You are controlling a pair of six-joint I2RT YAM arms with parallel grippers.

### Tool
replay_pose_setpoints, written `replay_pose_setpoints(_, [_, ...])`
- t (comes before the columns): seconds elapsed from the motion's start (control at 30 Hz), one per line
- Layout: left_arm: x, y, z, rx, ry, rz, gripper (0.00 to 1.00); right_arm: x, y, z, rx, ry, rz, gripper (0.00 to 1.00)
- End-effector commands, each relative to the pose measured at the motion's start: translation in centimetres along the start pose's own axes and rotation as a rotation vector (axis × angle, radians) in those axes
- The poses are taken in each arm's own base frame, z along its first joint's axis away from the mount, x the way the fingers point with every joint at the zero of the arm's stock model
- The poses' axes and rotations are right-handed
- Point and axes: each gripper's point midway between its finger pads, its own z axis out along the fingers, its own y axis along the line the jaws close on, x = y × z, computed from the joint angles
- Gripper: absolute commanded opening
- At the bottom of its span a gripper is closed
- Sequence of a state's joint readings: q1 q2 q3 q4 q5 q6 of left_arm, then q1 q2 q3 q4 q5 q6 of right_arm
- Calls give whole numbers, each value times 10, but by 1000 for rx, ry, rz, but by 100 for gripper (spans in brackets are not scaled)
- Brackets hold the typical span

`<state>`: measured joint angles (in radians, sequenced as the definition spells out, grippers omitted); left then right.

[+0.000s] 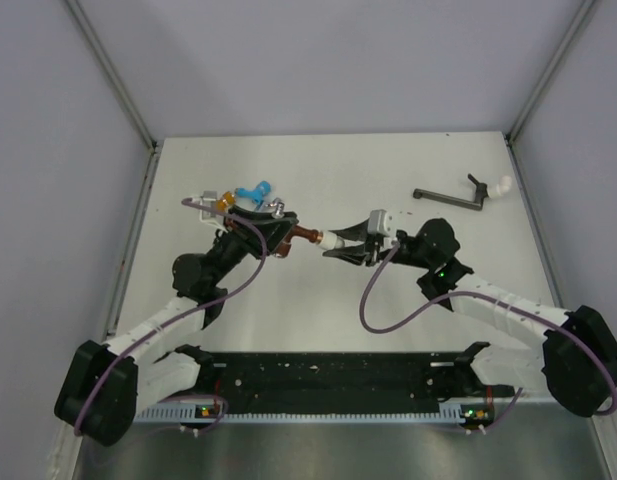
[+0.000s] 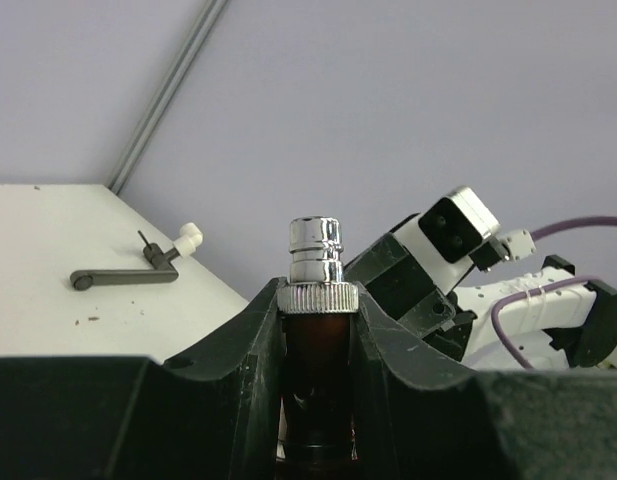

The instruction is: Install the water faucets

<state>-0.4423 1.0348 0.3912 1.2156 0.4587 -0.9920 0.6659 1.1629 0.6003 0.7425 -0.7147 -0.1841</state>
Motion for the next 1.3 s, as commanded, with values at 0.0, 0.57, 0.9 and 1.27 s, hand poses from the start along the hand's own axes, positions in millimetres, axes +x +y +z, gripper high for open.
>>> replay_pose_setpoints(0.0, [-9, -58, 0, 282, 2, 257, 0, -36, 2, 5, -35, -110, 150, 0])
replay_pose_setpoints(0.57, [30, -91, -27, 631, 178, 657, 0, -67, 10, 0, -236, -52, 890, 1])
replay_pose_setpoints(0.9, [5, -46, -11, 288, 17, 462, 0, -57, -18, -14, -45, 32, 567, 86])
replay_pose_setpoints(1.27, [-15, 4, -3, -47, -83, 116, 0, -37, -21, -34, 65, 18, 167, 94])
